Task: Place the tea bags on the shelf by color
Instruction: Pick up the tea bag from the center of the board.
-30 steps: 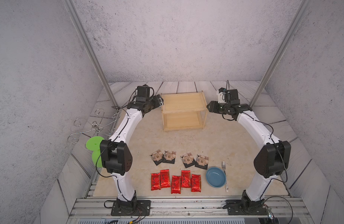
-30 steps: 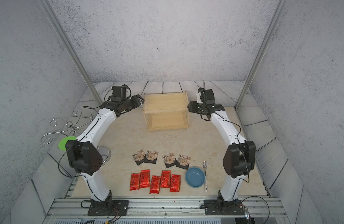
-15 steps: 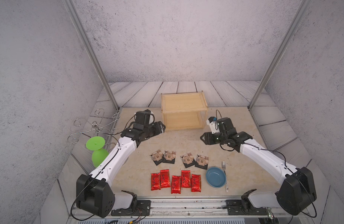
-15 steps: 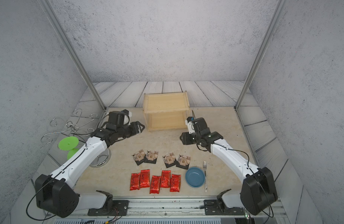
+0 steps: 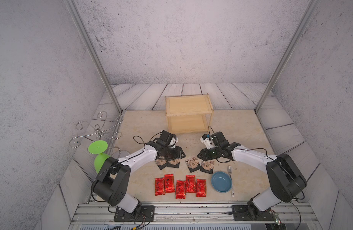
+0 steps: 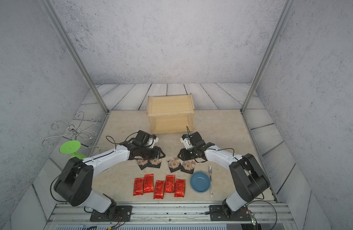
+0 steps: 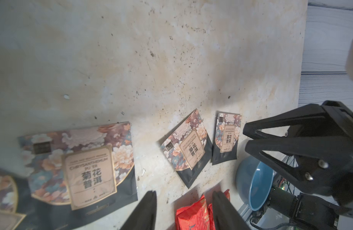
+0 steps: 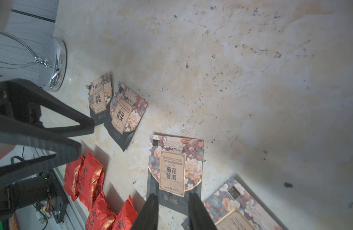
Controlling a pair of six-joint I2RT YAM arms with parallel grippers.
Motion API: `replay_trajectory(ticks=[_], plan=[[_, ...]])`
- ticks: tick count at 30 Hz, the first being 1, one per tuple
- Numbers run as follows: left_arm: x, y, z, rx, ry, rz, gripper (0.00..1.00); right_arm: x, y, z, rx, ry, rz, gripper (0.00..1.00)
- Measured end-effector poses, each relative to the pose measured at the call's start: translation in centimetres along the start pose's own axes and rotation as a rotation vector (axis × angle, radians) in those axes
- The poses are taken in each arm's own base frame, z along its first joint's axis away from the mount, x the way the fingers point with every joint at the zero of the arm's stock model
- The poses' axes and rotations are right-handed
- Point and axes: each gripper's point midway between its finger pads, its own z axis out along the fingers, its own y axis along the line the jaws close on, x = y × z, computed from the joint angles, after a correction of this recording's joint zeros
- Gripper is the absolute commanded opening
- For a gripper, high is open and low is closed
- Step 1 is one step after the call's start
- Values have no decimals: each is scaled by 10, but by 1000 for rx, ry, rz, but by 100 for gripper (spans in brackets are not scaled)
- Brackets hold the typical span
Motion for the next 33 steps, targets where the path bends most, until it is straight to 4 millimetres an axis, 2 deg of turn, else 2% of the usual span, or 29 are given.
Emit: replay_trajectory(ticks=[6,12,22,27,33], plan=[[13,4,23,2,73,-4,47,4,-8,18,-10,21,22,18],[17,14,40,-14,106,-20,43,8,-18,33,-1,46,40,13],[19,24,54,-34,134,-38,38,11,-23,48,-14,57,61,12],[13,21,58,-24,137,-38,38,9,-24,50,-17,48,63,12],[8,18,64,-2,134,-46,32,12,-26,54,-24,42,75,12]])
